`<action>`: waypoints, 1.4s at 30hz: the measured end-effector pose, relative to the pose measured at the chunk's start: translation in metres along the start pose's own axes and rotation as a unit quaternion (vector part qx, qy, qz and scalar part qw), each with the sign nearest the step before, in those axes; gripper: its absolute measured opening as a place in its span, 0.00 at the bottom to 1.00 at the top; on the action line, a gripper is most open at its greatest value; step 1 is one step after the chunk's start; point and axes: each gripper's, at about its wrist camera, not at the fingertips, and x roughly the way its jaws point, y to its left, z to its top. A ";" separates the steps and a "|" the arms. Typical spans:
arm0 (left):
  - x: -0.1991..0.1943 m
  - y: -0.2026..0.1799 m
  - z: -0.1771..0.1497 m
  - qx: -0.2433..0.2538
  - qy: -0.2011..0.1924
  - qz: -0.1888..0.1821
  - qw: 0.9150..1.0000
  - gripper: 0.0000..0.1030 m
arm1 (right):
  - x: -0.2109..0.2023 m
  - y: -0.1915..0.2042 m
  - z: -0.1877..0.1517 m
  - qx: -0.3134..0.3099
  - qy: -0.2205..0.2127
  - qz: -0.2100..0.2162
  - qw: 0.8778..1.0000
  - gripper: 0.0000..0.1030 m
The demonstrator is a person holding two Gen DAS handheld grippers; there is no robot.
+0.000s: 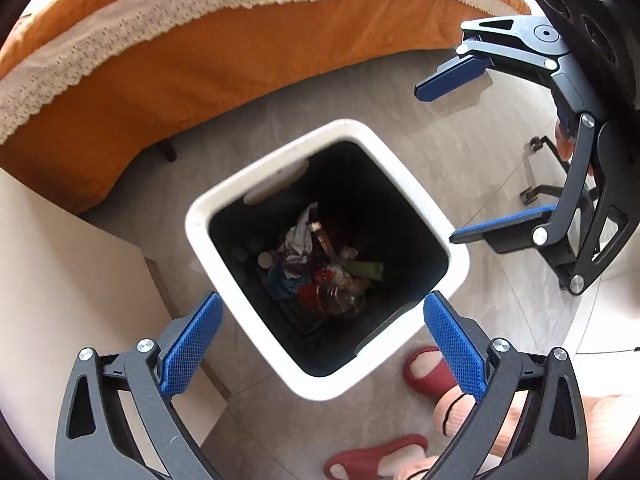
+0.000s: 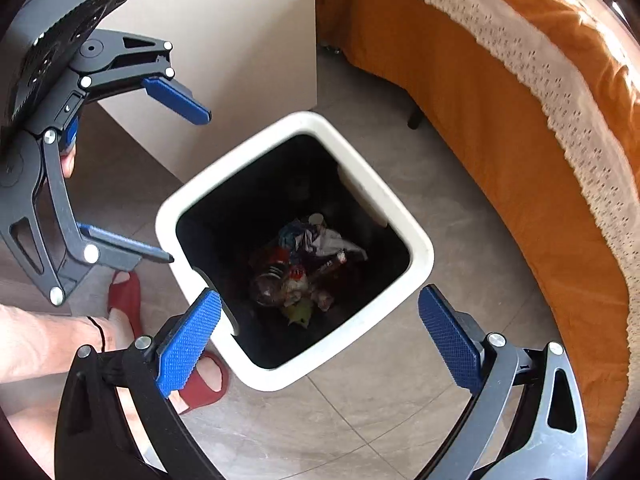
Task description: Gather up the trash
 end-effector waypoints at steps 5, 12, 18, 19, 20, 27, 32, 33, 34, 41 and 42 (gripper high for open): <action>-0.050 -0.001 0.009 -0.007 -0.018 0.012 1.000 0.95 | -0.040 0.002 0.017 0.006 -0.014 -0.019 1.000 0.96; -0.157 -0.003 0.031 -0.053 -0.069 0.037 0.996 0.95 | -0.137 0.009 0.048 0.034 -0.052 -0.040 0.997 0.96; -0.251 -0.010 0.032 -0.099 -0.118 0.048 0.987 0.95 | -0.224 0.023 0.075 0.058 -0.106 -0.044 0.992 0.96; -0.264 -0.012 0.032 -0.110 -0.126 0.048 0.985 0.95 | -0.237 0.026 0.079 0.059 -0.113 -0.047 0.991 0.96; -0.286 -0.014 0.031 -0.121 -0.137 0.060 0.981 0.95 | -0.251 0.031 0.083 0.059 -0.123 -0.053 0.989 0.96; -0.402 -0.026 0.009 -0.175 -0.197 0.129 0.956 0.95 | -0.355 0.065 0.125 0.081 -0.210 -0.056 0.973 0.96; -0.485 -0.022 -0.032 -0.214 -0.228 0.216 0.925 0.95 | -0.403 0.119 0.164 0.065 -0.264 -0.074 0.960 0.96; -0.496 -0.020 -0.039 -0.223 -0.231 0.229 0.919 0.95 | -0.409 0.129 0.172 0.070 -0.273 -0.075 0.957 0.96; -0.507 -0.017 -0.049 -0.234 -0.236 0.243 0.911 0.95 | -0.413 0.139 0.180 0.078 -0.277 -0.077 0.955 0.96; -0.586 0.008 -0.134 -0.333 -0.235 0.348 0.844 0.95 | -0.443 0.241 0.241 0.054 -0.337 -0.111 0.933 0.96; -0.599 0.011 -0.149 -0.352 -0.238 0.357 0.832 0.95 | -0.447 0.251 0.247 0.043 -0.344 -0.104 0.932 0.96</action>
